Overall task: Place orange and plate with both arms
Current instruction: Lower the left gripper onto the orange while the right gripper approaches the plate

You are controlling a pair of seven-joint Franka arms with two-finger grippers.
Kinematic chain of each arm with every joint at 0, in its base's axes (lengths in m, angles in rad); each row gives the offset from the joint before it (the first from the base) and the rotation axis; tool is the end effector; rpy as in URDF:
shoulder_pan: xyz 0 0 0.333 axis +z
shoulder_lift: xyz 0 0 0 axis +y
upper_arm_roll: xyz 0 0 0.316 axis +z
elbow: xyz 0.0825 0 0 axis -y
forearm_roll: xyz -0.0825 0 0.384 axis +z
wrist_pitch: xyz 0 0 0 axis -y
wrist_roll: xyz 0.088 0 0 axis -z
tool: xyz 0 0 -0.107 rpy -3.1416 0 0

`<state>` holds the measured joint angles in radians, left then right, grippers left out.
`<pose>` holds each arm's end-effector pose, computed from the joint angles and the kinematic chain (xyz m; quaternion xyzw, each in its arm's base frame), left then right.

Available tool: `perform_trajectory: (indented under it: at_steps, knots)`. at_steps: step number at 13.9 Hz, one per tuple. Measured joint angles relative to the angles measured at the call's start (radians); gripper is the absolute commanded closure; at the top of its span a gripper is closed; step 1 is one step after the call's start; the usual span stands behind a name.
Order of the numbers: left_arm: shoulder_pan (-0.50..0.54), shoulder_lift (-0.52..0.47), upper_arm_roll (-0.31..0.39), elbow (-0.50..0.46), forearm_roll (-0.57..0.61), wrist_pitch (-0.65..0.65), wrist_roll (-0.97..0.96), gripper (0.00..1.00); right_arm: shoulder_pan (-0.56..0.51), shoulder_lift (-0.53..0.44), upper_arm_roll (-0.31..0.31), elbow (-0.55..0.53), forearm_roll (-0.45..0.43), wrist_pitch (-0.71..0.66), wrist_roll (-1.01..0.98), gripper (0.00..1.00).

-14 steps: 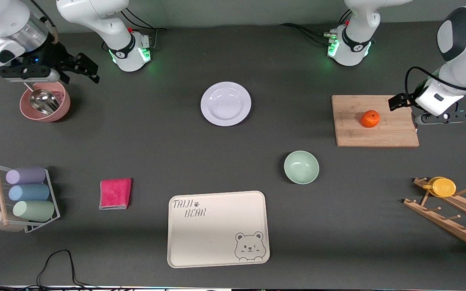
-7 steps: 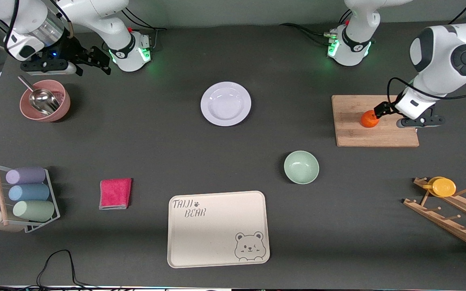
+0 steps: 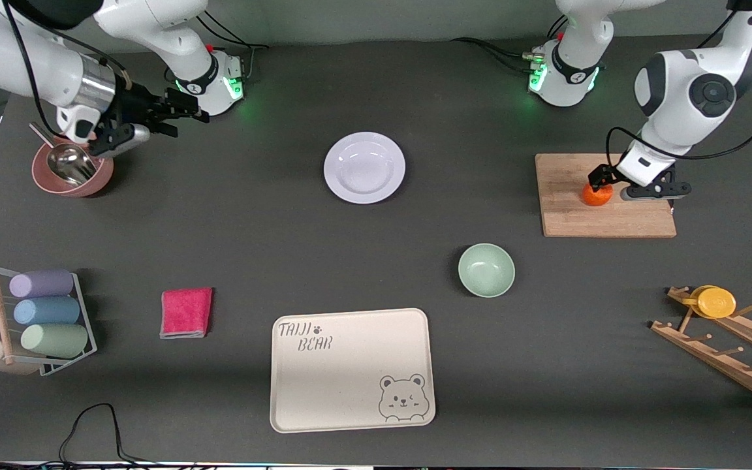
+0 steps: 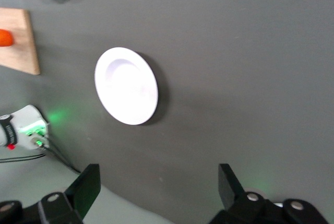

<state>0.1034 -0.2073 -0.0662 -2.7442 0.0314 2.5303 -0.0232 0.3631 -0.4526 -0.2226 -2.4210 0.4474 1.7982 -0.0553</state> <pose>0.3888 0.0154 0.2825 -0.9997 -0.0180 0.0037 0.0157 0.3861 0.0872 0.4670 -0.9612 -0.0397 0.1045 0.2522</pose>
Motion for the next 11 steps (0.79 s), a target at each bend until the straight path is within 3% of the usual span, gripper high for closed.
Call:
perform_trajectory:
  at_steps: [5,11]
  knots:
    - [0.007,0.025,0.000,-0.023,0.000,0.057,0.000,0.00,0.001,0.039,0.000,-0.211,0.316,0.185,-0.258,0.00]
    - [0.016,0.110,0.001,-0.036,0.000,0.119,0.000,0.00,-0.001,0.197,-0.038,-0.321,0.634,0.226,-0.689,0.00]
